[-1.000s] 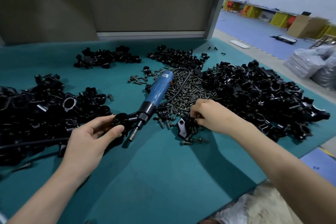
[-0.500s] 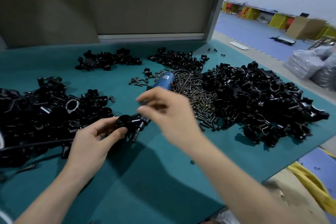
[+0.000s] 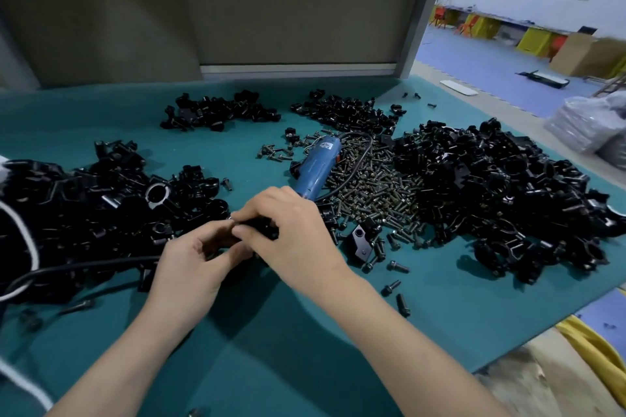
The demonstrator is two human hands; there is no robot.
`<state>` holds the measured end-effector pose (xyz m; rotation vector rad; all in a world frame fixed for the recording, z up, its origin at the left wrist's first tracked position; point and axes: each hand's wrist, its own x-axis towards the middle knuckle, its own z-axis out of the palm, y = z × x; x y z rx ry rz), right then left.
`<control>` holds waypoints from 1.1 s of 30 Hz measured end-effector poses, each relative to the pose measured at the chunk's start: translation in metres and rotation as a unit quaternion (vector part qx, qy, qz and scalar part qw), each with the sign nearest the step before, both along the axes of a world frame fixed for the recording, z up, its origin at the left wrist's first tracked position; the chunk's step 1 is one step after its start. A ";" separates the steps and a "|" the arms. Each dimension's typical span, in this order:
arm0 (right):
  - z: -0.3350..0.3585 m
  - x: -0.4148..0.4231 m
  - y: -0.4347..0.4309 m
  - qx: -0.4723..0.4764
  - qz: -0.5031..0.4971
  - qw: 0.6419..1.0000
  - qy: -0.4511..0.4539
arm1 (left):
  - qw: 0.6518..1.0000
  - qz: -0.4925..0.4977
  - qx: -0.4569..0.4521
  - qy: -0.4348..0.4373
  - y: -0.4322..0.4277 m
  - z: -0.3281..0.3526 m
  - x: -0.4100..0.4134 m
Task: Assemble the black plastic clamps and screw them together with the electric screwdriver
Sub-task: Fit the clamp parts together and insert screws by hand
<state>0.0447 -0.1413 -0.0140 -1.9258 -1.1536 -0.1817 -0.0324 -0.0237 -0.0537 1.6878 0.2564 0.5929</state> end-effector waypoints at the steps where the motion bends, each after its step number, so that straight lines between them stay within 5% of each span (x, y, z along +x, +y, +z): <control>1: 0.001 0.001 -0.001 -0.015 0.011 1.000 -0.002 | 1.000 -0.001 0.000 0.002 -0.001 0.000 0.000; 12: 0.011 0.006 -0.009 -0.065 0.008 0.997 0.035 | 1.000 0.003 0.012 0.009 0.000 -0.002 0.000; 15: 0.022 0.027 -0.043 -0.008 -0.098 0.994 0.050 | 1.000 0.017 -0.017 0.015 0.001 -0.004 0.002; 18: 0.030 0.067 -0.096 -0.157 -0.287 0.943 0.068 | 0.999 0.030 -0.038 0.023 0.001 -0.006 0.003; 21: 0.017 0.088 -0.125 -0.316 -0.349 0.877 0.098 | 0.998 0.027 -0.052 0.023 0.002 -0.008 0.003; 33: 0.000 0.089 -0.131 -0.417 -0.266 0.869 0.025 | 0.997 0.017 -0.072 0.013 0.002 -0.008 0.004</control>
